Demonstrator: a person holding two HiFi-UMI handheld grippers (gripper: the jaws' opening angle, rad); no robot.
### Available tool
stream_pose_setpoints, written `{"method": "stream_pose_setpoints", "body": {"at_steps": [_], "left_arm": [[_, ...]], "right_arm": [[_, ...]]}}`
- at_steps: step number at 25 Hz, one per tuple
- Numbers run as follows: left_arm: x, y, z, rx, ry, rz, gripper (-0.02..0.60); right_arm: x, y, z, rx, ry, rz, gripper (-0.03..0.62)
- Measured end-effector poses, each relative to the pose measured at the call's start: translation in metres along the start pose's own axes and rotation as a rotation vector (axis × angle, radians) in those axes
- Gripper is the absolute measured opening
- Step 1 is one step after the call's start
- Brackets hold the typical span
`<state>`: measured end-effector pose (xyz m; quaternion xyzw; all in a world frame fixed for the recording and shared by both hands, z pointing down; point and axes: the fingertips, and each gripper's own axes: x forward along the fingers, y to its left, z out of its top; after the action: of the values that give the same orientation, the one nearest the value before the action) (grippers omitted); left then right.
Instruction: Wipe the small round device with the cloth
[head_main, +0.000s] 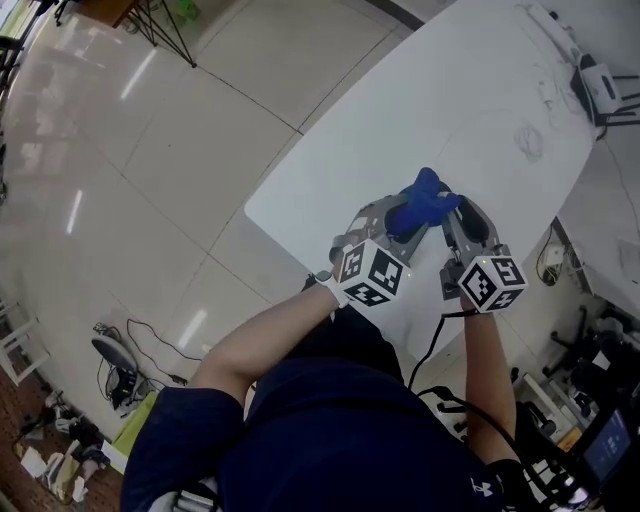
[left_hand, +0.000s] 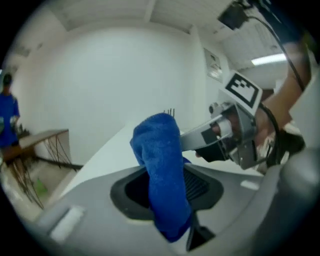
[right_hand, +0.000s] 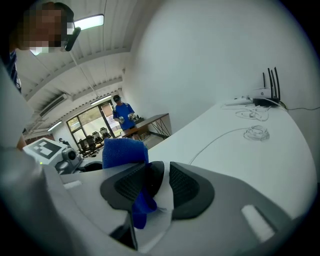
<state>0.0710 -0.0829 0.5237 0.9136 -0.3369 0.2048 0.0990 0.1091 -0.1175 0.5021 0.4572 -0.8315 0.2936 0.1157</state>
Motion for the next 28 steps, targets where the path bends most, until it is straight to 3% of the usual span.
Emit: {"method": "stream_pose_setpoints", "body": {"at_steps": [7, 10, 12, 13, 18, 20, 25, 28], "left_arm": [[0.003, 0.033, -0.029, -0.748, 0.028, -0.052, 0.146], [0.009, 0.049, -0.046, -1.082, 0.037, -0.027, 0.142], [0.014, 0.054, -0.056, -1.242, 0.053, -0.021, 0.141], [0.016, 0.055, -0.058, -1.270, 0.063, -0.020, 0.140], [0.020, 0.050, -0.056, -1.242, 0.079, -0.032, 0.140], [0.017, 0.043, -0.045, -1.186, 0.059, -0.054, 0.138], [-0.009, 0.022, -0.004, -0.944, 0.031, -0.047, 0.138], [-0.013, 0.003, 0.017, -0.666, 0.037, -0.029, 0.140]], "right_arm": [[0.002, 0.004, 0.003, 0.011, -0.033, -0.009, 0.155], [0.000, 0.004, 0.005, 0.012, -0.038, -0.011, 0.155], [0.000, 0.004, 0.005, 0.011, -0.038, -0.011, 0.155], [0.000, 0.004, 0.005, 0.011, -0.037, -0.012, 0.155], [0.001, 0.000, 0.002, 0.019, -0.036, -0.013, 0.153], [0.002, -0.002, 0.001, 0.023, -0.031, -0.012, 0.153], [-0.003, -0.005, 0.002, 0.079, -0.001, -0.005, 0.135], [-0.019, -0.017, 0.016, 0.150, -0.060, -0.044, 0.126]]}}
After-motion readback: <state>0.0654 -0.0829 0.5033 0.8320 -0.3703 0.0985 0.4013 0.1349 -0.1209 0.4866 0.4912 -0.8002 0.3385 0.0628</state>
